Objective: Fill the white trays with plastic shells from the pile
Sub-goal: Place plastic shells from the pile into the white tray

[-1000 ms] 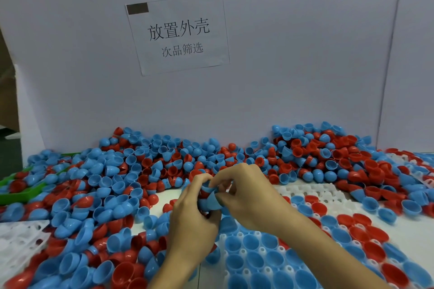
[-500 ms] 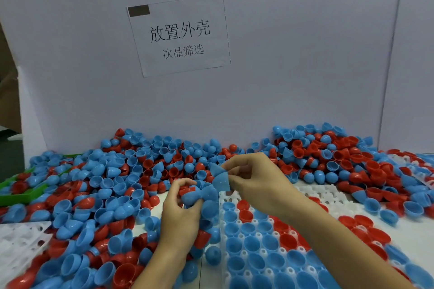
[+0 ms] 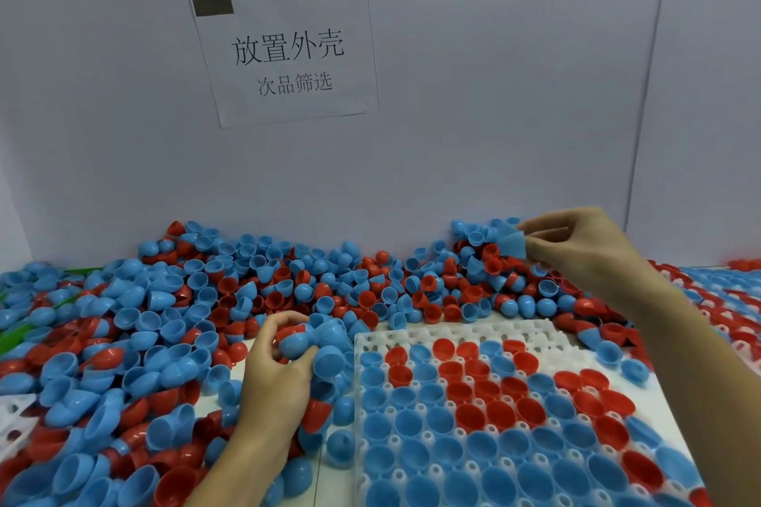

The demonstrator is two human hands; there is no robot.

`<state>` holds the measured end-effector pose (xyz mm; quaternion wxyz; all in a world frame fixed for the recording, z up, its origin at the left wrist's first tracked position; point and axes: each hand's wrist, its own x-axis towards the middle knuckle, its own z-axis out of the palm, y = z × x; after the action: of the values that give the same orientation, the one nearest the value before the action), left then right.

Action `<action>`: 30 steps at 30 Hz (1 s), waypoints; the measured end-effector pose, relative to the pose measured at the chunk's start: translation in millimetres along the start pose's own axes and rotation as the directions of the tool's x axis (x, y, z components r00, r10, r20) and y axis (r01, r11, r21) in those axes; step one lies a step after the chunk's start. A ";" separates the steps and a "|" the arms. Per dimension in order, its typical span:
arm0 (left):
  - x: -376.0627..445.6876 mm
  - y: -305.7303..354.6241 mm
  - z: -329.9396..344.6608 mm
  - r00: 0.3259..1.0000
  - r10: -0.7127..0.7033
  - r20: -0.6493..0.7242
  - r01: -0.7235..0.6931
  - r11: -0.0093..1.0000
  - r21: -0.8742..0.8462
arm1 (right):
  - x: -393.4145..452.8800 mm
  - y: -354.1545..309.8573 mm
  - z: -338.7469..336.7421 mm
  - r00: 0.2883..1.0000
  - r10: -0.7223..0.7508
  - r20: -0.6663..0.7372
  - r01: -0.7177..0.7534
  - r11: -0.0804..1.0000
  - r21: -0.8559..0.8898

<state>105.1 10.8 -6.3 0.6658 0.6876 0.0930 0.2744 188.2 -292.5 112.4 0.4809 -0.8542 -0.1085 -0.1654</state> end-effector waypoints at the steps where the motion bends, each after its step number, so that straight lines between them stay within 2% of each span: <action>1: 0.0 0.4 -0.1 1.000 -0.002 -0.003 0.002 1.000 0.002 | 2.8 8.9 -4.7 1.000 0.004 0.009 -0.003 0.997 -0.073; 6: -0.5 0.8 -0.3 1.000 -0.025 0.005 0.025 1.000 -0.002 | 8.6 41.6 -6.3 0.978 0.052 0.201 0.037 0.908 -0.418; 9: -1.0 2.2 -0.6 0.999 -0.033 0.009 0.033 0.999 -0.007 | 10.3 56.3 0.6 0.939 0.155 0.307 0.046 0.829 -0.557; 13: -0.6 3.5 -1.1 0.999 -0.048 0.011 0.048 0.999 -0.019 | 9.2 69.6 9.3 0.885 0.277 0.374 0.090 0.688 -0.721; 19: -0.2 3.4 -1.7 0.999 -0.052 0.014 0.052 0.998 -0.026 | 9.4 78.7 20.3 0.850 0.331 0.410 0.139 0.611 -0.780; 23: 0.2 3.6 -2.1 0.998 -0.057 0.016 0.057 0.998 -0.033 | 7.7 86.6 29.2 0.867 0.313 0.387 0.153 0.571 -0.806; 30: 0.7 2.9 -0.9 0.998 -0.055 0.011 0.056 0.997 -0.050 | 7.0 82.3 22.9 0.868 0.290 0.404 0.177 0.579 -0.796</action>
<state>104.5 11.7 -3.3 0.6905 0.6692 0.1021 0.2548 227.1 -315.0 39.5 -0.0038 -0.9929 -0.1108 0.0436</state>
